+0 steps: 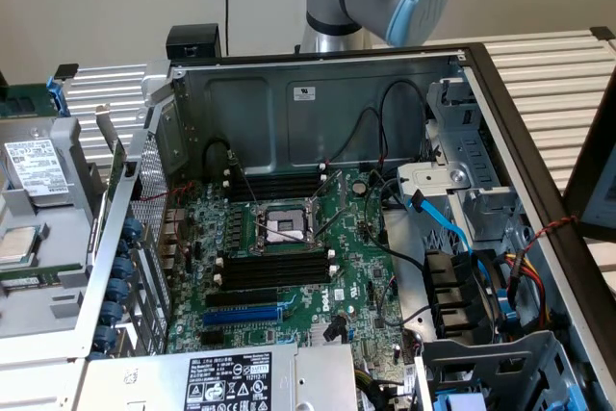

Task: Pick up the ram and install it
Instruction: 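Pick up the ram and move it above insertion slot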

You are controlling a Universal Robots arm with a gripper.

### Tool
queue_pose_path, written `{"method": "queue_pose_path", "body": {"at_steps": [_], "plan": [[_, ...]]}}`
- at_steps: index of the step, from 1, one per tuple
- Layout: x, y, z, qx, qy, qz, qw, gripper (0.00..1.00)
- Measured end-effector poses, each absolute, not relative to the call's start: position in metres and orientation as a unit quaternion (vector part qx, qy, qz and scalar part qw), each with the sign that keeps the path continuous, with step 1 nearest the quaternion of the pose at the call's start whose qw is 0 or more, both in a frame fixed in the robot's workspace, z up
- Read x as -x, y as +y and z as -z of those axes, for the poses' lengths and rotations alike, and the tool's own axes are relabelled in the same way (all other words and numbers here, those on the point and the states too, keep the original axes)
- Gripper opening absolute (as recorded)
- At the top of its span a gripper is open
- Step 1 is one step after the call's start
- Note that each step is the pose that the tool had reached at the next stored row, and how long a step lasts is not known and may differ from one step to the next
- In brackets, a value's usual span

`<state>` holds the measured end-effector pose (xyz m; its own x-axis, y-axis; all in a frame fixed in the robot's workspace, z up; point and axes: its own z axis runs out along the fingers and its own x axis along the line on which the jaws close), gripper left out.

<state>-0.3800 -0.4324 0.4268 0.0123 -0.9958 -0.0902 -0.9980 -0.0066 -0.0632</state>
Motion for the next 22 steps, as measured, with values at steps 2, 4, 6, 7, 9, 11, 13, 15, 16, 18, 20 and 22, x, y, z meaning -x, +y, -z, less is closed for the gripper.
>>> {"method": "queue_pose_path", "body": {"at_steps": [2,4,6,7,9,11,13,15,16,18,20,22], "plan": [[0.373,-0.432,-0.427,0.709,0.703,-0.008,0.053,0.13],[0.366,-0.432,-0.427,0.710,0.703,-0.007,0.052,0.13],[0.359,-0.432,-0.427,0.710,0.703,-0.006,0.051,0.13],[0.355,-0.432,-0.427,0.710,0.703,-0.006,0.051,0.13],[0.346,-0.432,-0.427,0.710,0.703,-0.006,0.050,0.13],[0.337,-0.432,-0.427,0.710,0.703,-0.006,0.050,0.13],[0.328,-0.433,-0.427,0.710,0.703,-0.005,0.048,0.13],[0.320,-0.433,-0.427,0.710,0.703,0.000,0.043,0.13],[0.316,-0.433,-0.427,0.710,0.703,0.002,0.041,0.13],[0.308,-0.433,-0.427,0.710,0.703,0.003,0.040,0.13],[0.300,-0.433,-0.427,0.710,0.703,0.004,0.039,0.13],[0.292,-0.433,-0.427,0.710,0.703,0.005,0.038,0.13]]}}
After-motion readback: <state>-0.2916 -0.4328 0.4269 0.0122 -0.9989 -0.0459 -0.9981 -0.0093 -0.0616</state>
